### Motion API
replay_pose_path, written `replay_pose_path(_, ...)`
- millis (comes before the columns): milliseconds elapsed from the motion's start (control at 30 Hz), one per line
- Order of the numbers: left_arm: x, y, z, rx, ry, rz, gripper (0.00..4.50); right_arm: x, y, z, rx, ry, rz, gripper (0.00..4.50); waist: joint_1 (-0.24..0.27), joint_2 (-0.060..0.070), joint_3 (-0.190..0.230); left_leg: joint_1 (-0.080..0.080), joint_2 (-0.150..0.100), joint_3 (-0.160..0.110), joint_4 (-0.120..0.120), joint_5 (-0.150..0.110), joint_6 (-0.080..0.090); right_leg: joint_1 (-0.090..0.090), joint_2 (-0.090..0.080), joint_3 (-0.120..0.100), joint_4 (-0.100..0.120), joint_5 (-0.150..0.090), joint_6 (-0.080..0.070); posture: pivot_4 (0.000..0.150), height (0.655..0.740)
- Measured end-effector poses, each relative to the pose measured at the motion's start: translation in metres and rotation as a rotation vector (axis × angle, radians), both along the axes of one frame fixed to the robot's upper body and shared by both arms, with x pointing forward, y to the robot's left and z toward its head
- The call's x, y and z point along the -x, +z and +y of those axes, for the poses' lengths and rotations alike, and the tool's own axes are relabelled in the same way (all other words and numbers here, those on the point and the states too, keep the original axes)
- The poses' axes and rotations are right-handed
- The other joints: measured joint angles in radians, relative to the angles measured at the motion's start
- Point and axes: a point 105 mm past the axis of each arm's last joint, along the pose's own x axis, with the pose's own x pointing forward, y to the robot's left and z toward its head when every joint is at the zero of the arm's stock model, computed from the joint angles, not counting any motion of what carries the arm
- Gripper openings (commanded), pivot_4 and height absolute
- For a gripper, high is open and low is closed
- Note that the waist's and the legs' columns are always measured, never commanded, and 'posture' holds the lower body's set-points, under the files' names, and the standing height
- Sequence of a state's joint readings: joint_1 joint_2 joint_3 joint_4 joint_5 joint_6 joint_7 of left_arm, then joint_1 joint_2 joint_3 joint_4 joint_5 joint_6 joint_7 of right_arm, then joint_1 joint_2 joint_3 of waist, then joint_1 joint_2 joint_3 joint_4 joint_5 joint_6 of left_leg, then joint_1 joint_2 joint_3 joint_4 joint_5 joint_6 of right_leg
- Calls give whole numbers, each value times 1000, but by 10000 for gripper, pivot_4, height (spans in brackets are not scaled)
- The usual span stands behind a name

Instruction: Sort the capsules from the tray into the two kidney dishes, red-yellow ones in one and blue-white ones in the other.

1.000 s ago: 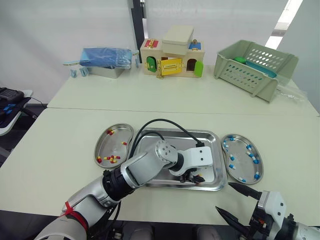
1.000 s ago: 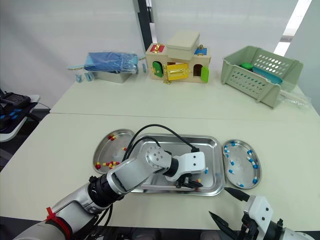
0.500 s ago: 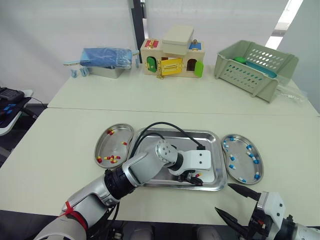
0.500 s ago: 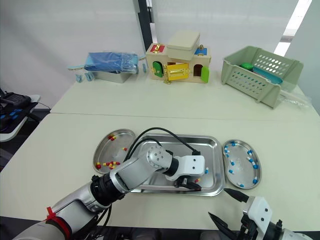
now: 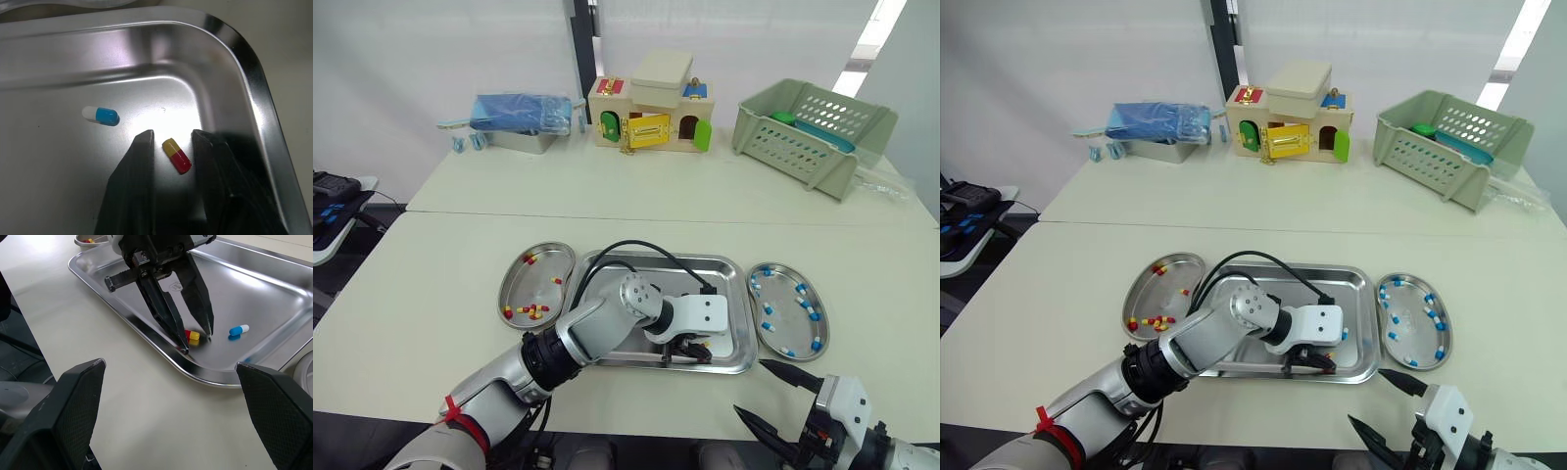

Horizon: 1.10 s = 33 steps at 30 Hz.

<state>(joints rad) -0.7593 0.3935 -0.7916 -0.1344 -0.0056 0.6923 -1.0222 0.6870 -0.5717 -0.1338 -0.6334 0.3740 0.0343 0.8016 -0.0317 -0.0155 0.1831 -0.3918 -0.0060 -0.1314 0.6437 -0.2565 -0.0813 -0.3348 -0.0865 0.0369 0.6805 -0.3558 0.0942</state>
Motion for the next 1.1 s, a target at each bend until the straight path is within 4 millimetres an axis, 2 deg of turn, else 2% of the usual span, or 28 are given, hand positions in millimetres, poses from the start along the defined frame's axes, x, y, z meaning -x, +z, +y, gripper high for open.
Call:
replay_pose_path(400, -1, 1, 2, -7, -4, -11, 4542, -2, 0, 0, 3, -2, 6, 45000, -1, 0, 0, 0, 0, 0, 0, 0, 0, 0, 0, 0, 0, 0, 0, 1500, 7400)
replay_pose_path(500, -5, 2, 5, -4, 14, -10, 10069, -2, 1, 1, 2, 0, 3, 45000, -1, 0, 0, 0, 0, 0, 0, 0, 0, 0, 0, 0, 0, 0, 0, 1500, 7400)
replay_pose_path(700, -12, 4, 9, 4, 46, -11, 28728, -2, 1, 1, 2, 2, 1, 45000, -1, 0, 0, 0, 0, 0, 0, 0, 0, 0, 0, 0, 0, 0, 0, 1500, 7400)
replay_pose_path(933, -11, 4, 9, 1, 42, -6, 28728, -1, 1, 2, 2, 7, 2, 45000, -1, 0, 0, 0, 0, 0, 0, 0, 0, 0, 0, 0, 0, 0, 0, 1500, 7400)
replay_pose_path(1033, -10, 3, 10, -2, 36, -1, 22584, -1, 1, 2, 2, 8, 2, 45000, -1, 0, 0, 0, 0, 0, 0, 0, 0, 0, 0, 0, 0, 0, 0, 1500, 7400)
replay_pose_path(1100, -9, 3, 10, -1, 30, 4, 16113, -1, 1, 2, 2, 9, 3, 45000, 0, 0, 0, 0, 0, 0, 0, 0, 0, 0, 0, 0, 0, 0, 0, 1500, 7400)
